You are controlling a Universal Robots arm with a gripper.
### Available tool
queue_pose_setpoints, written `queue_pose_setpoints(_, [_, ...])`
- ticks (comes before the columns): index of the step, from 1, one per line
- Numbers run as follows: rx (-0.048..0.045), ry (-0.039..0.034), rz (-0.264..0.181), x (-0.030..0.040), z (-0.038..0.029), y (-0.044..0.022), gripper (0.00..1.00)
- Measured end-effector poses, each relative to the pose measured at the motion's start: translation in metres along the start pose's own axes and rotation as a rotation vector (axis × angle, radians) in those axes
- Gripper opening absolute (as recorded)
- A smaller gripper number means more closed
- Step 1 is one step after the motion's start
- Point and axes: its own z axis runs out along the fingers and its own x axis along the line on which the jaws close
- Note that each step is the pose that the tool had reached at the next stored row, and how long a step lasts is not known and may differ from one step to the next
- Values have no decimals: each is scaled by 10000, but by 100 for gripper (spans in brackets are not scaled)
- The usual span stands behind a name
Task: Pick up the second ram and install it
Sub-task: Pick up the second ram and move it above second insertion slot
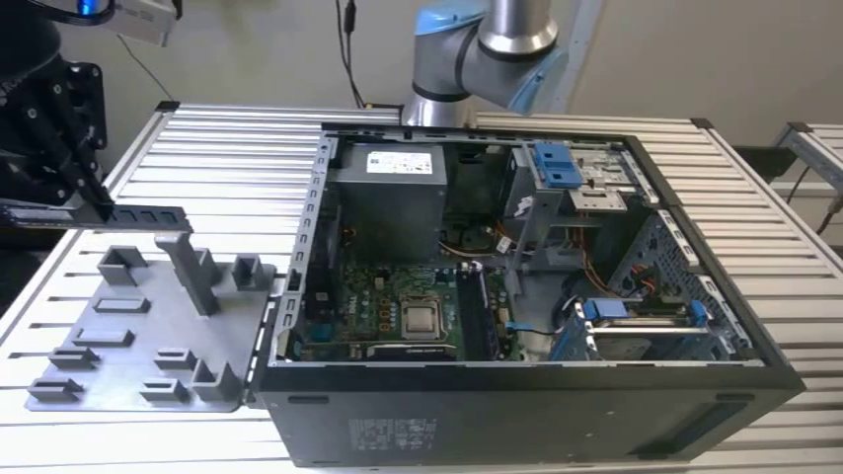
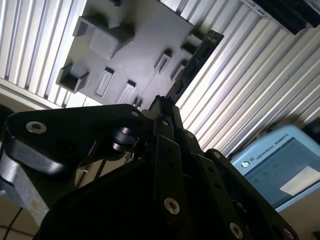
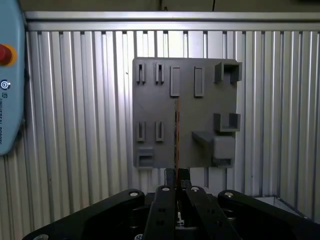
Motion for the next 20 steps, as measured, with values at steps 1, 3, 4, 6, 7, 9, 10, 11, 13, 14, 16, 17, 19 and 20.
queue_pose_setpoints(1, [0, 0, 0, -1, 0, -17, 14])
queue_pose_setpoints(3, [0, 0, 0, -2, -1, -55, 14])
queue_pose_setpoints(4, [0, 0, 0, -3, -2, -73, 14])
queue_pose_setpoints(6, [0, 0, 0, -4, -3, -109, 14])
queue_pose_setpoints(7, [1, -1, 0, -5, -3, -128, 14])
queue_pose_setpoints(9, [0, 0, -1, -7, -4, -166, 14])
queue_pose_setpoints(10, [0, 1, 0, -7, -5, -183, 14])
queue_pose_setpoints(11, [0, 0, 0, -8, -5, -201, 14])
queue_pose_setpoints(13, [0, -1, 0, -10, -5, -238, 14])
queue_pose_setpoints(14, [0, 1, 0, -11, -6, -257, 14])
queue_pose_setpoints(16, [0, 0, 0, -12, -7, -296, 14])
queue_pose_setpoints(17, [0, 0, 0, -13, -8, -314, 14])
queue_pose_setpoints(19, [0, -1, -1, -14, -8, -352, 14])
queue_pose_setpoints(20, [0, 0, 0, -15, -9, -371, 14])
